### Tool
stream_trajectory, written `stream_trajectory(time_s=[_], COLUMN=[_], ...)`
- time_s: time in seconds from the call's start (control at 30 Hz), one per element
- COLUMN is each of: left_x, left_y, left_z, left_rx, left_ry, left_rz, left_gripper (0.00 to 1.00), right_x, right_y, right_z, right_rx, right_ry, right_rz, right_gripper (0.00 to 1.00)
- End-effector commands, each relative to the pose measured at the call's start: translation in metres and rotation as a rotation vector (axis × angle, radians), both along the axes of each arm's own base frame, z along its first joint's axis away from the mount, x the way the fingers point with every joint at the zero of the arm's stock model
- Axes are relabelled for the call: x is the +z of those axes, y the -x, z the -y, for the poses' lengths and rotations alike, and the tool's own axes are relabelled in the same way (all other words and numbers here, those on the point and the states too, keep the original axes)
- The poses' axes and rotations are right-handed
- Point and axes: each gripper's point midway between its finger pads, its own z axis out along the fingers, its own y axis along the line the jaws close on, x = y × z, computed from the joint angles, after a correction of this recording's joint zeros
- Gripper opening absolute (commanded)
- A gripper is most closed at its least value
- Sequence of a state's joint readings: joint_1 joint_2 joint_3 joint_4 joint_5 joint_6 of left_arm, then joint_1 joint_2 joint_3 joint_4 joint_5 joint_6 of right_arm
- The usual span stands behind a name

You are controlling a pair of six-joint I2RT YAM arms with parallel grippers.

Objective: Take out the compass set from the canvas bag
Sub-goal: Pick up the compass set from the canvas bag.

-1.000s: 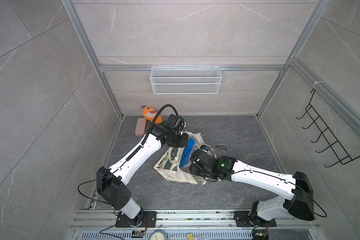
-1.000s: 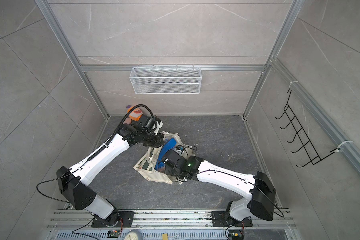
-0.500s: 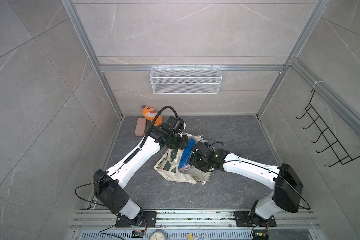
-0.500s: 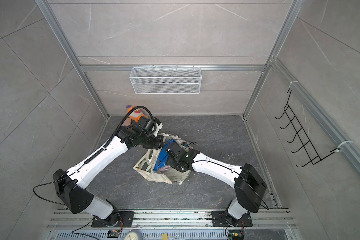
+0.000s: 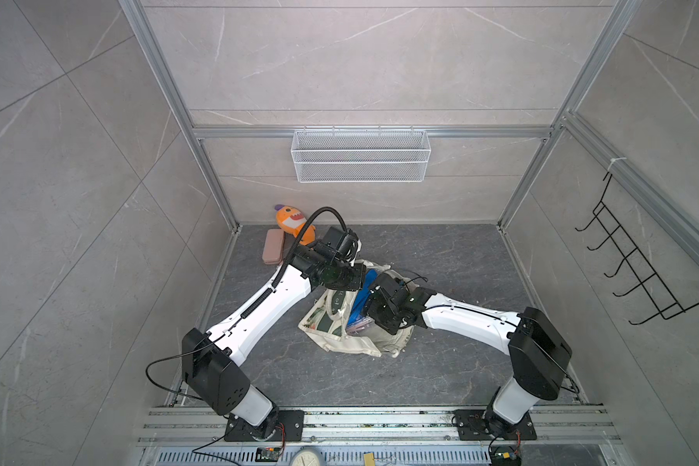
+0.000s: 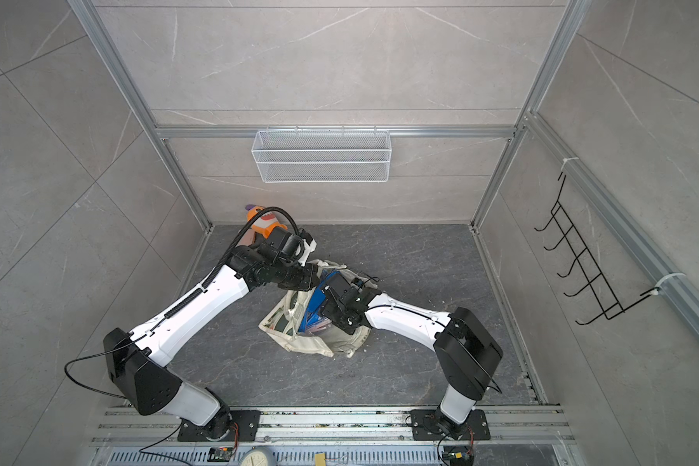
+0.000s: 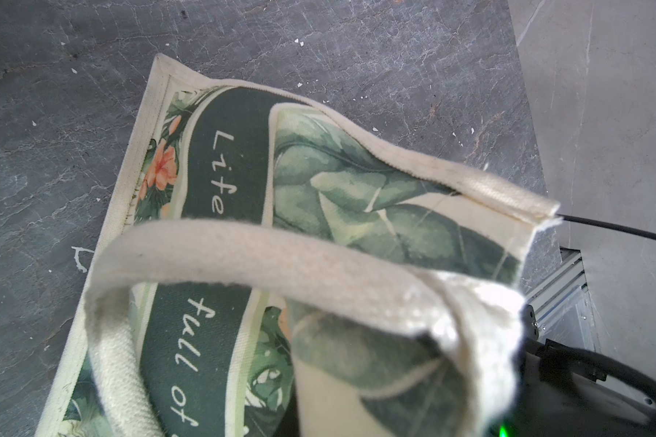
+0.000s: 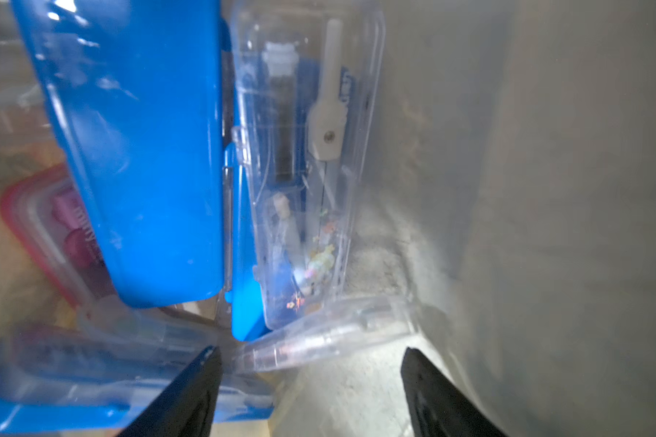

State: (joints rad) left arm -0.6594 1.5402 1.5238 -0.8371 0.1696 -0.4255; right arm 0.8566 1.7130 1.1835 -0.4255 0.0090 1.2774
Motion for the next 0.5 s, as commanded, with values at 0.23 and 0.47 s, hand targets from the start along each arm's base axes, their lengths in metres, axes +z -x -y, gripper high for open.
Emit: stream_trajectory(time_s=[0.23,0.47], left_x=[0.026,0.025], left_y=[0.018,0.020], left_z=[0.009,0.008], left_rx=[-0.060,-0.059], left_ry=[0.102,0.103], left_rz=[0.023,0.020], left_gripper=[0.00,0.00], right_x=[-0.019,0.004], right_y=[-0.021,-0.031], right_z=[-0.017,-0.026], right_rx=[-0.010,0.022], right_ry=[-0.022,-0.064], right_rz=[0.006,0.093], right_gripper=[0.72,0.46])
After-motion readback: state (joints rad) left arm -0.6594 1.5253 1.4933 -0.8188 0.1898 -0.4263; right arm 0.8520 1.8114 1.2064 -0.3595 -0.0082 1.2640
